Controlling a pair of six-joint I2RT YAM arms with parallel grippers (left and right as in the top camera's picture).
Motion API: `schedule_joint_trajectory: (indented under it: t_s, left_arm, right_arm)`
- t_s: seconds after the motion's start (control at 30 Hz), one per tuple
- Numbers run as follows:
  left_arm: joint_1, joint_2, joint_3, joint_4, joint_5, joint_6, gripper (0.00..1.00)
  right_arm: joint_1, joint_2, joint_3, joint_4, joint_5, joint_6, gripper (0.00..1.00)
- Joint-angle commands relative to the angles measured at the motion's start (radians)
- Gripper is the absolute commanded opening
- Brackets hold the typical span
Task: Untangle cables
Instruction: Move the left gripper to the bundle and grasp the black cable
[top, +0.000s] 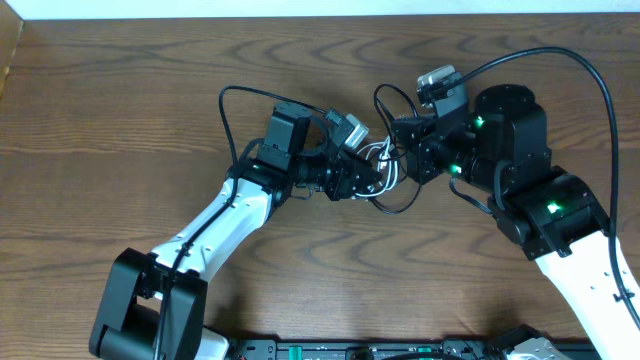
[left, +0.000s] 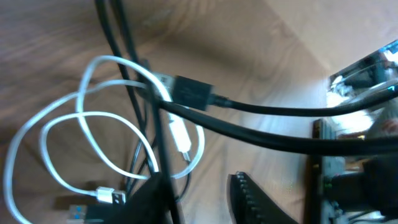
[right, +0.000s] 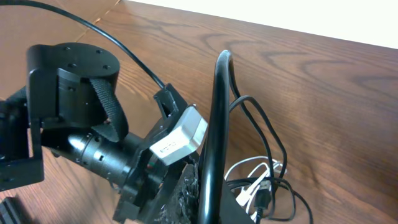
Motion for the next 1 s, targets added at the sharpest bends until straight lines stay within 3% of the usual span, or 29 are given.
schedule_joint_trajectory:
  t_s: [0.0, 0.03, 0.2, 0.47, 0.5, 0.53, 0.57, 0.6, 0.7, 0.97]
  left_arm:
    - [-0.006, 0.016, -0.007, 0.001, -0.069, 0.019, 0.12]
    - [-0.006, 0.016, -0.007, 0.001, -0.082, 0.018, 0.08]
    - [0.014, 0.001, -0.007, 0.001, -0.168, -0.027, 0.07]
    - [0.115, -0.216, -0.007, 0.001, -0.169, -0.056, 0.07]
    - [0.125, -0.249, -0.007, 0.001, -0.169, -0.056, 0.07]
    - [0.132, -0.276, -0.007, 0.001, -0.169, -0.064, 0.07]
    - [0.143, -0.315, -0.007, 0.001, -0.169, -0.079, 0.08]
    - [0.15, -0.34, -0.007, 0.0, -0.169, -0.091, 0.07]
    - [0.158, -0.392, -0.007, 0.0, -0.168, -0.116, 0.08]
    - [0.158, -0.432, -0.007, 0.007, -0.169, -0.116, 0.08]
  right_arm:
    - [-0.005, -0.031, 0.018, 0.002, -0.019, 0.01, 0.01]
    - [-0.005, -0.031, 0.018, 0.0, -0.019, 0.01, 0.01]
    - [-0.006, -0.031, 0.018, -0.046, 0.051, 0.009, 0.01]
    - [-0.006, 0.016, 0.018, -0.203, 0.401, 0.01, 0.01]
    - [-0.006, 0.029, 0.018, -0.214, 0.414, 0.01, 0.09]
    - [-0.006, 0.04, 0.018, -0.22, 0.415, 0.01, 0.36]
    - [-0.006, 0.058, 0.018, -0.224, 0.402, 0.013, 0.81]
    - [-0.005, 0.072, 0.018, -0.223, 0.381, 0.021, 0.86]
    - [0.0, 0.111, 0.018, -0.202, 0.287, 0.021, 0.89]
    - [0.033, 0.245, 0.018, -0.146, 0.1, 0.039, 0.84]
